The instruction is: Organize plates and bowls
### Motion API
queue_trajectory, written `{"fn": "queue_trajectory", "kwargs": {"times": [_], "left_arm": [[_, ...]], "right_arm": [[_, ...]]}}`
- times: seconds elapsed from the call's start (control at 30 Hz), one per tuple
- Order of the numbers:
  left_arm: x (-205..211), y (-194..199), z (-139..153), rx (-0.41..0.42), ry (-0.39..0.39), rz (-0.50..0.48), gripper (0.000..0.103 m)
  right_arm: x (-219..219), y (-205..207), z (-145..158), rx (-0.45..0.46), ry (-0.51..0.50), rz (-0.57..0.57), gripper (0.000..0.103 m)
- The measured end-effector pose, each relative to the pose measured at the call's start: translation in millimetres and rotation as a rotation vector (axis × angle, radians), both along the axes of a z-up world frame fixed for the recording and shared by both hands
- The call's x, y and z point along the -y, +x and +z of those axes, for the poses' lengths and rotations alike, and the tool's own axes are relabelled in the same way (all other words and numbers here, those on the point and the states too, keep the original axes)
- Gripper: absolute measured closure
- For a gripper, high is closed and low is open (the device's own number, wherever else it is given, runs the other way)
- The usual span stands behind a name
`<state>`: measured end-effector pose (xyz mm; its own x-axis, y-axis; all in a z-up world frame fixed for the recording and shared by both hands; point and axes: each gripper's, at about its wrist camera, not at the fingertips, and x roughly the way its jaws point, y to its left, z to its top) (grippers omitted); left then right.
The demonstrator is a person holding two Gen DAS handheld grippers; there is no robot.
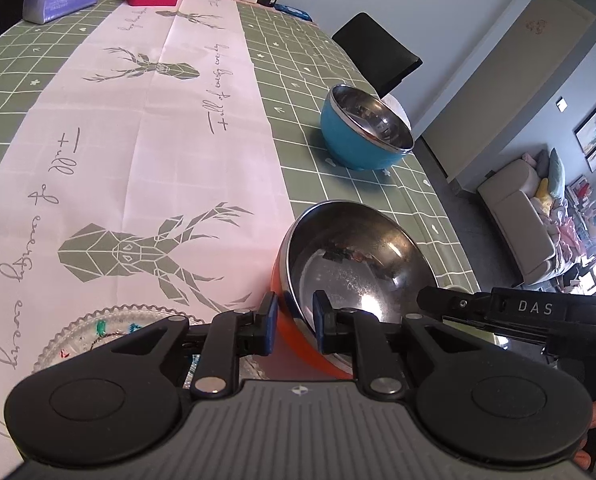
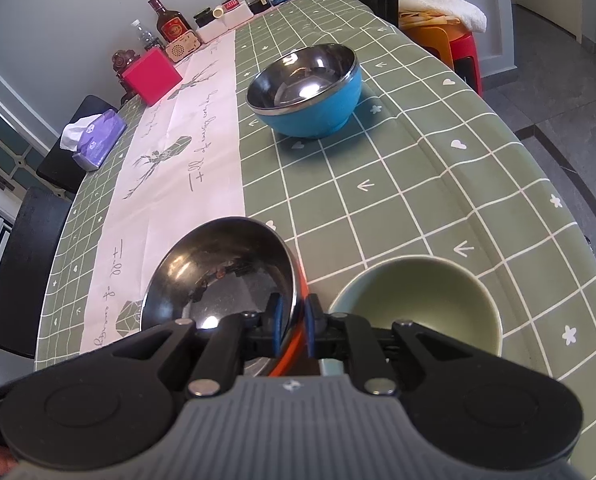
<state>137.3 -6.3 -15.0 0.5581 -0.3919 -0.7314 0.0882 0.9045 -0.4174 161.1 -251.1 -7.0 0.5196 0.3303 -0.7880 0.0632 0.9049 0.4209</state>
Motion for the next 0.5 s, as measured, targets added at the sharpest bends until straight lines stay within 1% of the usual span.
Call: {"fn": "queue_trajectory", "kwargs": {"times": [0.07,0.1,0.13,0.17,0.23,0.27,0.33,0.4,0.5], "left_arm": [[-1,0,1,0.01,0.002,0.004,0.082],[-2,-1,2,0.018,0.004,0.008,0.077],[-3,-1,3,0.026,0.005,0.014,0.069],[-4,-2,4,0.033,0.005,0.02,0.066],[-5,-2,7,0.046,0.008,0.025,0.058],[-5,-2,8,0.05,0.013,0.026,0.056],[-6,-2,9,0.061,0.018,0.031,0.05],[-6,-3,11,0.068,0.014,0.034,0.043],[-5,-2,17,0.084,0.015,0.026,0.041]], "right_arm": [[1,0,0,0.002,0.009,-0.003,0.089],[1,-1,1,0.007,0.012,-0.003,0.087],[1,-1,3,0.014,0.012,-0.006,0.078],[1,-2,4,0.024,0.012,-0.008,0.068],[1,-3,8,0.046,-0.006,-0.009,0.061],[0,-4,9,0.055,-0.018,-0.01,0.059],[1,-4,12,0.073,-0.014,-0.01,0.052],[1,-5,15,0.092,-0.002,-0.007,0.051],[2,-7,22,0.141,0.012,-0.006,0.043]]}}
